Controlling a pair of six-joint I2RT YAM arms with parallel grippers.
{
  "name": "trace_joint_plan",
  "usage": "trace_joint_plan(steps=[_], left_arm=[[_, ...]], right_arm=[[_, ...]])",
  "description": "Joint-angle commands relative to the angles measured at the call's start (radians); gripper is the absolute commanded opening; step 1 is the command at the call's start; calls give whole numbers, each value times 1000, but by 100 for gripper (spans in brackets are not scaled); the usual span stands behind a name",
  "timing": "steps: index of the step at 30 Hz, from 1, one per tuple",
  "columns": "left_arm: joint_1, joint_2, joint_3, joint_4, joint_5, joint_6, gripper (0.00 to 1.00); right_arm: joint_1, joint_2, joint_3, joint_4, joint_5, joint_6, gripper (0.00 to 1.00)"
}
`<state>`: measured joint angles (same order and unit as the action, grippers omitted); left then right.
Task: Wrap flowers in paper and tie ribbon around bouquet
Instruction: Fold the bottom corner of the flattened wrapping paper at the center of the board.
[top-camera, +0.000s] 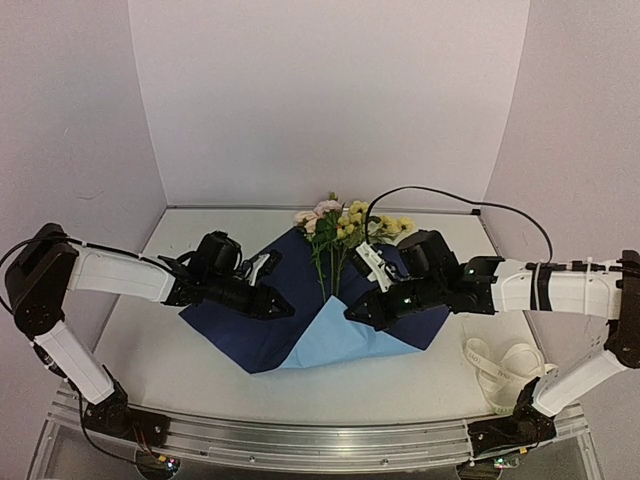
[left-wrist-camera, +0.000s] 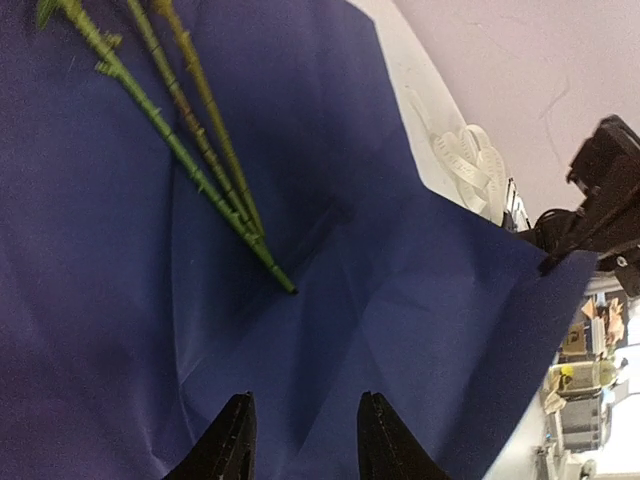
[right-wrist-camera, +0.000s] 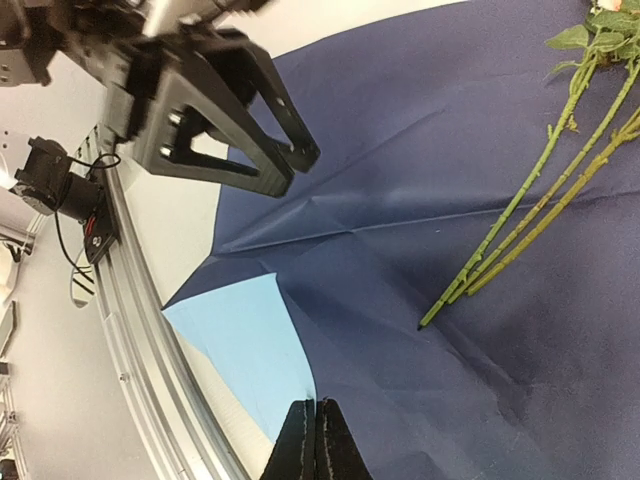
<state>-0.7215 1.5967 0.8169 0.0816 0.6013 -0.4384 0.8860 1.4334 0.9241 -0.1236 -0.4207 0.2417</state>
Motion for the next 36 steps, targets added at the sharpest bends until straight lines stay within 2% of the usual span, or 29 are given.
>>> trace_joint_plan(steps=[1, 8, 16, 25, 33, 36], left_arm=[[22, 21, -25, -37, 76, -76, 36], [61, 109, -47, -160, 57, -73, 34], [113, 160, -19, -294, -26, -70, 33], [160, 37, 119, -480, -126, -7, 43], [220, -79, 294, -633, -407, 43, 54], [221, -104, 342, -617, -401, 59, 56]], right_arm=[[-3, -19, 40, 32, 51, 11, 0], [-3, -26, 63, 10, 69, 4, 0], [-3, -20, 123, -46, 113, -23, 0], [-18, 127, 310, -186, 281, -11, 0], [-85, 272, 450, -230, 331, 12, 0], [-98, 333, 501, -244, 360, 0, 0]])
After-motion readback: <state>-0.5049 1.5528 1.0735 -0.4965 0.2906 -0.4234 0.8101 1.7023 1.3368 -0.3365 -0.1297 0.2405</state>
